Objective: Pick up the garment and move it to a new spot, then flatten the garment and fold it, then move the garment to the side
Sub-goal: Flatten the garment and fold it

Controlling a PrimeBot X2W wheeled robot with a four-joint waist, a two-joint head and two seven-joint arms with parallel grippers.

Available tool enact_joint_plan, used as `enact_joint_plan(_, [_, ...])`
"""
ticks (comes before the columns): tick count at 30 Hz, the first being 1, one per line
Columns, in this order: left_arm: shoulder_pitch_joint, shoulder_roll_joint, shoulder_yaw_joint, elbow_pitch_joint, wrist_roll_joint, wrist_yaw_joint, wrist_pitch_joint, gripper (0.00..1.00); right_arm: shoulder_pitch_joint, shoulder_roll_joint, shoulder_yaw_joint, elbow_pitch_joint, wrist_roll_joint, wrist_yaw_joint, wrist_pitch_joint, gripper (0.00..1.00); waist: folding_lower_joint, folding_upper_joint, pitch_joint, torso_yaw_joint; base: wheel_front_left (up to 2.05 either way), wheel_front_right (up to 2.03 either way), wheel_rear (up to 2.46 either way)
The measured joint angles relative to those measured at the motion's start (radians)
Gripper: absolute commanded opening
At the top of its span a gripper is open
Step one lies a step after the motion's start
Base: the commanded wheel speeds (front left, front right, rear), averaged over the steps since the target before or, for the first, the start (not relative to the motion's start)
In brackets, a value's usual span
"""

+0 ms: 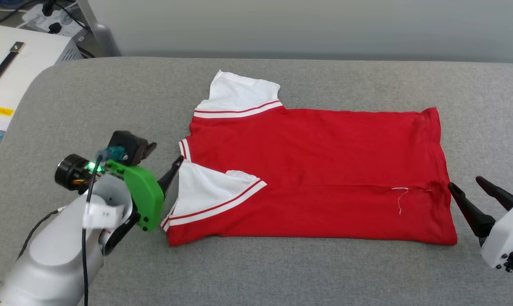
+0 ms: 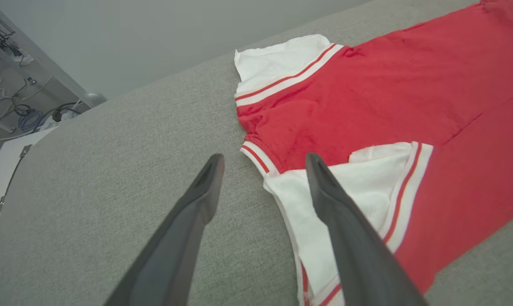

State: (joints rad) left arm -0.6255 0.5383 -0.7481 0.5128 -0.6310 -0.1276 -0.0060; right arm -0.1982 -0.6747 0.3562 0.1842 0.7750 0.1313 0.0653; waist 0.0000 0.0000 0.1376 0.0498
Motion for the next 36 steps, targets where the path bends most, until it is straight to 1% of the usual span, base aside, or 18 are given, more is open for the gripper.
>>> enact_joint_plan(5, [-0.045, 0.045, -0.077, -0.108, -0.187, 0.0, 0.272, 1.0, 0.027, 0.034, -0.045, -0.041, -0.033, 0.0, 0.043, 1.0, 0.0, 0.0, -0.011, 0.011, 0.0, 0.0, 0.0])
enact_joint_plan(8, [-0.066, 0.07, -0.113, -0.137, -0.278, 0.0, 0.418, 1.0, 0.034, 0.051, -0.06, -0.058, -0.044, 0.0, 0.07, 1.0, 0.0, 0.0, -0.009, 0.009, 0.0, 0.0, 0.0])
enact_joint_plan(11, [-0.077, 0.093, -0.151, -0.146, -0.336, 0.0, 0.547, 1.0, 0.036, 0.063, -0.072, -0.071, -0.052, 0.0, 0.091, 1.0, 0.0, 0.0, -0.004, 0.003, 0.0, 0.0, 0.0])
enact_joint_plan(14, [-0.079, 0.103, -0.175, -0.141, -0.371, 0.0, 0.622, 1.0, 0.036, 0.074, -0.08, -0.083, -0.059, 0.0, 0.106, 1.0, 0.0, 0.0, 0.005, -0.004, 0.0, 0.0, 0.0])
enact_joint_plan(18, [-0.079, 0.104, -0.197, -0.106, -0.4, 0.0, 0.656, 1.0, 0.036, 0.084, -0.084, -0.092, -0.06, 0.0, 0.117, 1.0, 0.0, 0.0, 0.022, -0.017, 0.0, 0.0, 0.0])
enact_joint_plan(26, [-0.078, 0.097, -0.227, -0.007, -0.405, 0.0, 0.644, 1.0, 0.029, 0.107, -0.08, -0.095, -0.068, 0.0, 0.122, 1.0, 0.0, 0.0, 0.072, -0.043, 0.0, 0.0, 0.0])
enact_joint_plan(29, [-0.079, 0.097, -0.233, 0.002, -0.421, 0.0, 0.637, 1.0, 0.016, 0.109, -0.077, -0.093, -0.068, 0.0, 0.124, 1.0, 0.0, 0.0, 0.093, -0.053, 0.0, 0.0, 0.0])
enact_joint_plan(32, [-0.082, 0.112, -0.252, -0.009, -0.43, 0.0, 0.63, 1.0, 0.006, 0.109, -0.076, -0.092, -0.068, 0.0, 0.124, 1.0, 0.0, 0.0001, 0.105, -0.063, 0.0, 0.0, 0.0])
enact_joint_plan(33, [-0.084, 0.118, -0.261, -0.016, -0.43, 0.0, 0.626, 0.42, 0.005, 0.109, -0.077, -0.091, -0.068, 0.0, 0.124, 1.0, 0.0, 0.0, 0.107, -0.065, 0.0, 0.0, 0.0])
enact_joint_plan(34, [-0.085, 0.125, -0.271, -0.022, -0.429, 0.0, 0.61, 0.03, 0.005, 0.108, -0.077, -0.089, -0.068, 0.0, 0.124, 1.0, 0.0, 0.0001, 0.108, -0.066, 0.0, 0.0, 0.0])
enact_joint_plan(35, [-0.085, 0.129, -0.278, -0.024, -0.429, 0.0, 0.596, 0.0, 0.005, 0.106, -0.077, -0.089, -0.069, 0.0, 0.124, 1.0, 0.0, 0.0, 0.107, -0.066, 0.0, 0.0, 0.0])
enact_joint_plan(36, [-0.085, 0.131, -0.283, -0.028, -0.431, 0.0, 0.582, 0.0, 0.003, 0.103, -0.077, -0.089, -0.071, 0.0, 0.124, 1.0, 0.0, 0.0, 0.105, -0.066, 0.0, 0.0, 0.0])
